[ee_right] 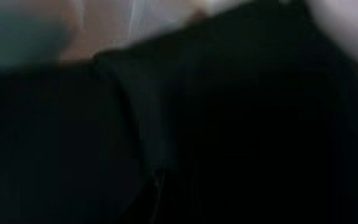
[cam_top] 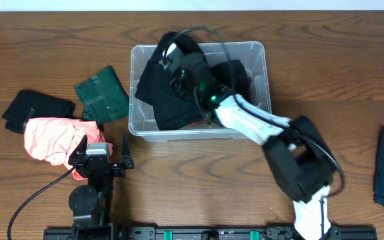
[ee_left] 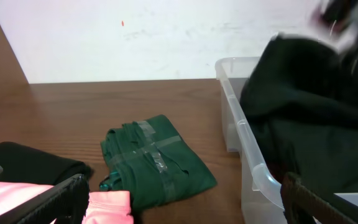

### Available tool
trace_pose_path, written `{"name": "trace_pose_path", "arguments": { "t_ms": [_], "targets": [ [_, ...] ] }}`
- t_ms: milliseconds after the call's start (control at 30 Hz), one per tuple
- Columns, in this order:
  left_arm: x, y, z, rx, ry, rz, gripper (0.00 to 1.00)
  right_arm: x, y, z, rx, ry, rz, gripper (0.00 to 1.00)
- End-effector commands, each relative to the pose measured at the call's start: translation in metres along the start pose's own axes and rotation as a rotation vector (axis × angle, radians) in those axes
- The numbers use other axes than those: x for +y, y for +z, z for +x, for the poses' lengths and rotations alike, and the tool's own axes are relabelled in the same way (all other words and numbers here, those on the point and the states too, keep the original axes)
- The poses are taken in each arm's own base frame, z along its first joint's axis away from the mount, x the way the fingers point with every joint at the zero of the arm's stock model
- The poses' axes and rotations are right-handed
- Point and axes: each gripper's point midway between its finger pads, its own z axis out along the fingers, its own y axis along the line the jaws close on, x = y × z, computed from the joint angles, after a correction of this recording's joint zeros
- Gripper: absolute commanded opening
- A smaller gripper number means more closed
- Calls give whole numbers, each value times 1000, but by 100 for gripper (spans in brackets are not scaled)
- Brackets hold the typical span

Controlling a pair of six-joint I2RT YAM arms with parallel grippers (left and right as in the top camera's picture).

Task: Pack container
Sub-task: 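Carry the black garment into the bin and release it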

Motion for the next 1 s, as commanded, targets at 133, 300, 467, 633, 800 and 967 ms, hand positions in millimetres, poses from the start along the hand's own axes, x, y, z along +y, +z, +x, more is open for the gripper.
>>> {"name": "trace_pose_path", "arguments": {
  "t_ms": [133, 300, 467, 633, 800, 967],
  "targets": [
    [-1, 2, 15, 37, -11, 5, 98, 39, 0, 44, 162, 25, -167, 14],
    [-1, 2, 15, 36, -11, 5, 98, 13, -8, 18, 91, 35, -96, 22],
    [-1, 2, 15, 37, -11, 5, 98, -8, -34, -40, -70, 40, -40, 25],
    [-1, 2, 15, 37, -11, 5, 98, -30, -54, -75, -170, 46, 83, 26],
    [-1, 2, 15, 36, -11, 4, 98, -34, -45, -63, -137, 48, 111, 26],
    [-1, 2, 15, 37, -11, 5, 98, -29, -22, -37, -87, 52, 104, 27]
  ]
}}
